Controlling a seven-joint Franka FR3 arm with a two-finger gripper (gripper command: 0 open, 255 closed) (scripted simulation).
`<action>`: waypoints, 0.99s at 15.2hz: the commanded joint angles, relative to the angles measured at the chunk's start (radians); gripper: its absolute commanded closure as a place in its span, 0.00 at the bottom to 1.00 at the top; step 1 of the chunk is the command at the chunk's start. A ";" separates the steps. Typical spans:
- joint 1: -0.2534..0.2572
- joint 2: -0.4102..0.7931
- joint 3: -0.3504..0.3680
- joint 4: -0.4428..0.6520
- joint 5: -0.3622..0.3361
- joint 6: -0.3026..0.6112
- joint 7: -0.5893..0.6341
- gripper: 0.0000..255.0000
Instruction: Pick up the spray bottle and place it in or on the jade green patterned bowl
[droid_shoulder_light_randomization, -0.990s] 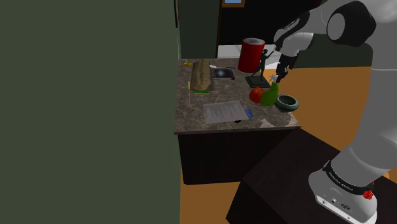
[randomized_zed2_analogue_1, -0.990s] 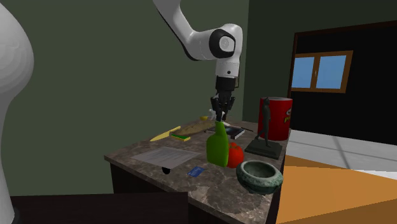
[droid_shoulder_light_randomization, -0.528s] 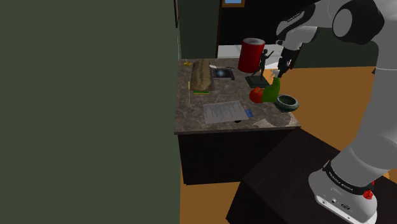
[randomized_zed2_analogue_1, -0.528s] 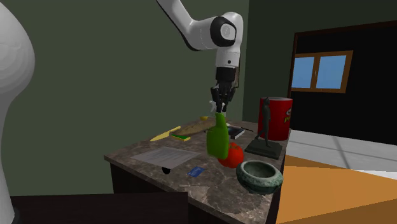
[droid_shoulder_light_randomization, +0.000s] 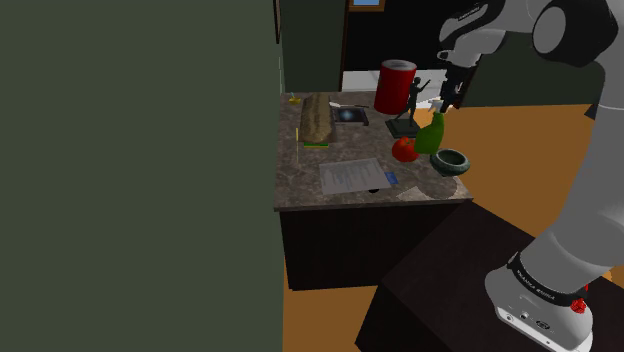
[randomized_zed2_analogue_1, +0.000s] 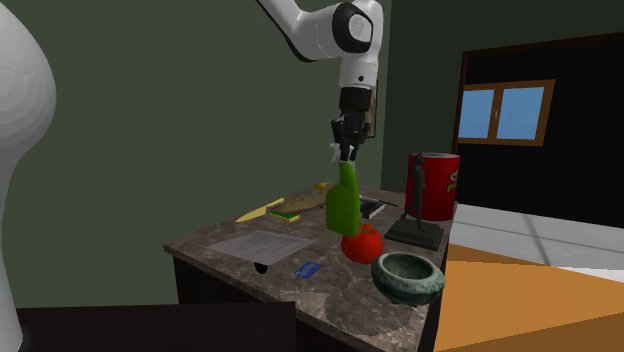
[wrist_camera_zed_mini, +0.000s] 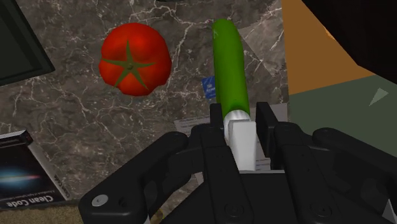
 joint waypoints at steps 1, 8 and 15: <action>0.002 -0.012 -0.004 0.014 -0.009 -0.025 0.007 1.00; -0.107 0.031 -0.033 0.173 0.003 -0.158 -0.090 1.00; -0.278 0.144 -0.046 0.450 0.048 -0.344 -0.197 1.00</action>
